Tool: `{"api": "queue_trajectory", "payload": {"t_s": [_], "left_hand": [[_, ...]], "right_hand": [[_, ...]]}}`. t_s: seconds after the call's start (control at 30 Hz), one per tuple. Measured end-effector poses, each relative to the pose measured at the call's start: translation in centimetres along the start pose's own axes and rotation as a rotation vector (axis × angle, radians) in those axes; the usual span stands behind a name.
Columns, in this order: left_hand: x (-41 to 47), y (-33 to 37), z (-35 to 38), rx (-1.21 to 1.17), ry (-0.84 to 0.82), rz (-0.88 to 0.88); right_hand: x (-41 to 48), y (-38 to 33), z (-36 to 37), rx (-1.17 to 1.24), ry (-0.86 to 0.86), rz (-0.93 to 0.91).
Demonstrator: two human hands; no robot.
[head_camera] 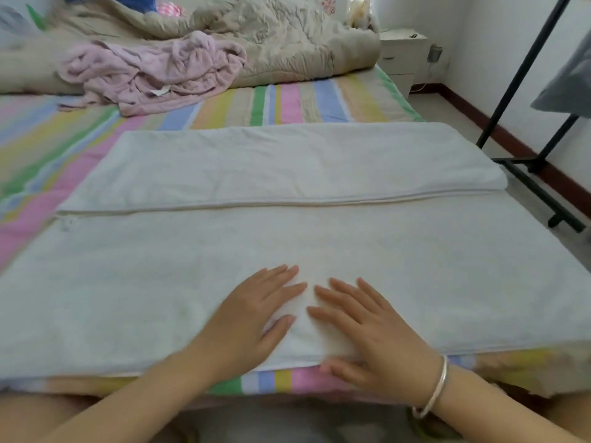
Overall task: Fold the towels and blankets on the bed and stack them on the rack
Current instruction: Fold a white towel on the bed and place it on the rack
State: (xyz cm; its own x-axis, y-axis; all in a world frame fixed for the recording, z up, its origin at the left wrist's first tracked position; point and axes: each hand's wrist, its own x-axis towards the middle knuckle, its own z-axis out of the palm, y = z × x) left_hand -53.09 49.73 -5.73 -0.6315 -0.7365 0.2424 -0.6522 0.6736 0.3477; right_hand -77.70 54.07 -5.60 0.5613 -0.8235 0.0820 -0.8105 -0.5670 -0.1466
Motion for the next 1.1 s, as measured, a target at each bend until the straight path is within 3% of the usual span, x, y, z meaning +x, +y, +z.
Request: {"api": "queue_trajectory", "payload": {"t_s": [0.1, 0.3, 0.43, 0.6, 0.77, 0.83, 0.97, 1.1], "left_hand": [[-3.0, 1.2, -0.2, 0.056, 0.042, 0.064], [-5.8, 1.4, 0.0, 0.216, 0.122, 0.128], [-5.6, 1.3, -0.5, 0.219, 0.144, 0.12], [-3.1, 0.5, -3.1, 0.096, 0.157, -0.086], [-2.0, -1.1, -6.4, 0.071, -0.086, -0.336], [-0.9, -1.9, -7.7, 0.076, -0.105, -0.444], [2.0, -3.8, -9.4, 0.341, 0.073, -0.698], [3.2, -5.1, -10.3, 0.533, 0.35, -0.724]], "right_hand": [[-0.5, -1.2, 0.3, -0.077, 0.007, -0.039], [0.0, -2.2, -0.3, -0.135, 0.209, -0.216], [-0.2, -1.7, -0.1, -0.228, 0.202, -0.253], [2.4, -0.6, -3.8, -0.139, 0.243, -0.031], [2.7, -0.3, -6.1, -0.204, 0.116, 0.241], [3.2, -0.1, -7.0, -0.235, 0.177, 0.364], [6.3, 0.9, -8.1, -0.267, 0.398, 0.492], [9.5, 4.1, -7.8, -0.335, 0.68, 0.413]]}}
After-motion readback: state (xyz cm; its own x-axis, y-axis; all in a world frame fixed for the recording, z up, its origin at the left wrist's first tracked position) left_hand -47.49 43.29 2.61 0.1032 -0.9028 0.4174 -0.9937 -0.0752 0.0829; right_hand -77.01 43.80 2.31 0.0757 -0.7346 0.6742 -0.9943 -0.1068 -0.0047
